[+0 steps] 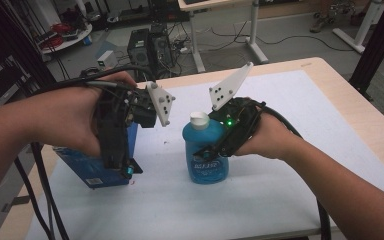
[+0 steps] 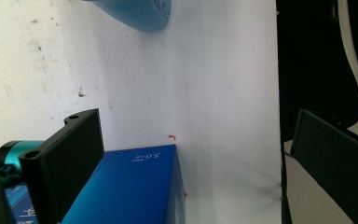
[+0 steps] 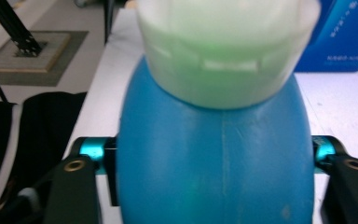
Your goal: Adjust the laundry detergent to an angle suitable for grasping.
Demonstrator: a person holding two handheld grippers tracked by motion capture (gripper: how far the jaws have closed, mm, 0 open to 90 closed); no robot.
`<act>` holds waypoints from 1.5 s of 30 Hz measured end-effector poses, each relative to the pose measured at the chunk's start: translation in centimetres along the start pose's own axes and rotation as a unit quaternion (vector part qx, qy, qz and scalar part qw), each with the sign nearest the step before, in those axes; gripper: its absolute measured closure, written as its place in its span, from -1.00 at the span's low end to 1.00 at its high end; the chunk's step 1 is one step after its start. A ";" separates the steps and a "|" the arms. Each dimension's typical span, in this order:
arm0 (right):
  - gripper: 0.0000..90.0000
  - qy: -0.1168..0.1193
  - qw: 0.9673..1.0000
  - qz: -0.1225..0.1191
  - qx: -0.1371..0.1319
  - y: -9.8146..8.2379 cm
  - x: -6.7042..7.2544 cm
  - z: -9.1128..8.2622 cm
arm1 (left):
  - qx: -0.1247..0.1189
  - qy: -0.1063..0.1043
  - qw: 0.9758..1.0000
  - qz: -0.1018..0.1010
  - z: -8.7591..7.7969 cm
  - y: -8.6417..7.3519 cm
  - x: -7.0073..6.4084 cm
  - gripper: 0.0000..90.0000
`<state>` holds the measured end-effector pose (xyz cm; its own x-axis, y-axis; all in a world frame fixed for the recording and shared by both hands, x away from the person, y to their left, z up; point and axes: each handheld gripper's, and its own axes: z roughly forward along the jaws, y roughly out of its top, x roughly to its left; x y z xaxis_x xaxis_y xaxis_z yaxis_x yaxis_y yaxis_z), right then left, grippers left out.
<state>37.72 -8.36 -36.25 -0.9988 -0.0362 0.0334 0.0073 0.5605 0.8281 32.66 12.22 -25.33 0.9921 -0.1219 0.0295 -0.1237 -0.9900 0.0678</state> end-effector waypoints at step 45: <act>-0.77 0.009 1.000 0.009 -0.017 0.1 0.4 -1.4 | 0.005 -0.002 1.000 0.001 0.0 0.3 0.2 -0.95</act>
<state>37.44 -9.50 -35.36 -0.9975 -0.0406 0.0587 0.0280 0.5332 0.8455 32.83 11.88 -25.35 0.9920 -0.1237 0.0261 -0.1251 -0.9904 0.0584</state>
